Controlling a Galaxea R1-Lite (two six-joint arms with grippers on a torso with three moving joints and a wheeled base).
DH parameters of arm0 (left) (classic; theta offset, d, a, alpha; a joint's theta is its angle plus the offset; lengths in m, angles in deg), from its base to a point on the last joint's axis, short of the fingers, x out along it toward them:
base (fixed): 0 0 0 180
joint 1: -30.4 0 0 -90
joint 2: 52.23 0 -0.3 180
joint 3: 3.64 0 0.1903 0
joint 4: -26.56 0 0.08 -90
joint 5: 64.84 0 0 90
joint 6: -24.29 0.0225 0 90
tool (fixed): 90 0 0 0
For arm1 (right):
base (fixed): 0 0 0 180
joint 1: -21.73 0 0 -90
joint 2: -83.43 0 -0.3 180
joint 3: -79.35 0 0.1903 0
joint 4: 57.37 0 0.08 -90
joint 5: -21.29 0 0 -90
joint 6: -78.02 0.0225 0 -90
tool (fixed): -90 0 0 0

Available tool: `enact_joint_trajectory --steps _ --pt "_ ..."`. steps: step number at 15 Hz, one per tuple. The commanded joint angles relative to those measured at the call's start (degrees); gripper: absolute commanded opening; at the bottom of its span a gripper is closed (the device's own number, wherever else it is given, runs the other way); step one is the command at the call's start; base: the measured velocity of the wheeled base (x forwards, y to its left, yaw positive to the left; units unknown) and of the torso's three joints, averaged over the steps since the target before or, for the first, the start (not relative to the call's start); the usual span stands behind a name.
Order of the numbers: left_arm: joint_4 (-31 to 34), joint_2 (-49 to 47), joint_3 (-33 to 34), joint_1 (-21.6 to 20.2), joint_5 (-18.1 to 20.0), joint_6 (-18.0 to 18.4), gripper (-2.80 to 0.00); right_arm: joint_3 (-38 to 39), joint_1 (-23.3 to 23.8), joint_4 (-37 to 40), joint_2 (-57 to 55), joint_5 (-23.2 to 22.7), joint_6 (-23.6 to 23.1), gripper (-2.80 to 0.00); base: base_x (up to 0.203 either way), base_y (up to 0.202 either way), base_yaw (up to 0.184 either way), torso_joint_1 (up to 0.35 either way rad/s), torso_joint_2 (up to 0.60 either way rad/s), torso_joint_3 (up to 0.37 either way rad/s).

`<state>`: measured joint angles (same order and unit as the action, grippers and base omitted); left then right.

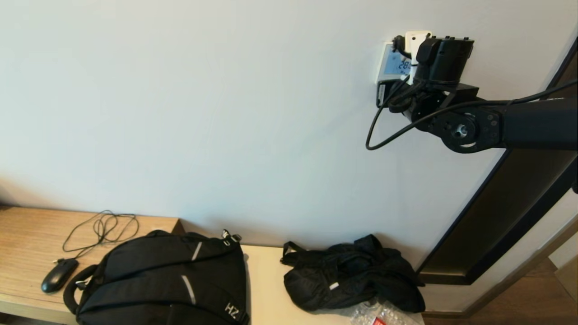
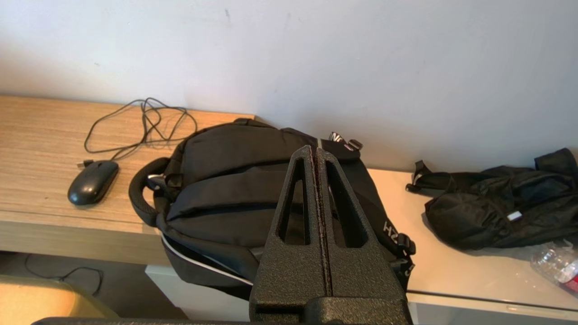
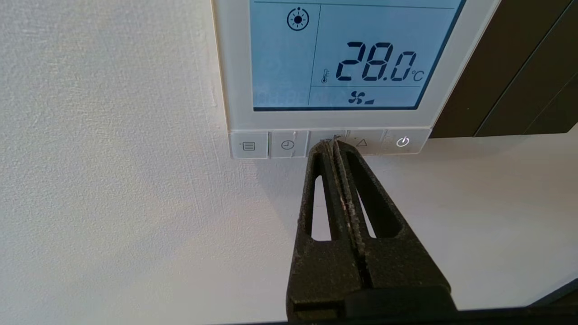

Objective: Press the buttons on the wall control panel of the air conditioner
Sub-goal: Press the temperature decrease button

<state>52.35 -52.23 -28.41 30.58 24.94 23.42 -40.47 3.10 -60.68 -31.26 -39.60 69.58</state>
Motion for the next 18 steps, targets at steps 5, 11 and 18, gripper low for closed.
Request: enact_joint_trajectory --steps 5,11,18 --pt "0.0 0.1 0.0 0.0 0.0 0.0 -2.80 1.5 0.0 -0.1 1.4 0.2 0.0 -2.80 0.000 0.000 0.000 0.000 0.00 0.000" --pt "0.0 0.1 0.0 0.0 0.0 0.0 -2.80 1.2 -0.2 -0.1 0.7 0.2 0.0 -2.80 0.000 0.000 0.000 0.000 0.00 0.000" --pt "0.0 0.1 0.0 0.0 0.0 0.0 -2.80 -0.1 -0.1 -0.1 -1.2 0.2 0.0 -2.80 0.000 0.000 0.000 0.000 0.00 0.000"
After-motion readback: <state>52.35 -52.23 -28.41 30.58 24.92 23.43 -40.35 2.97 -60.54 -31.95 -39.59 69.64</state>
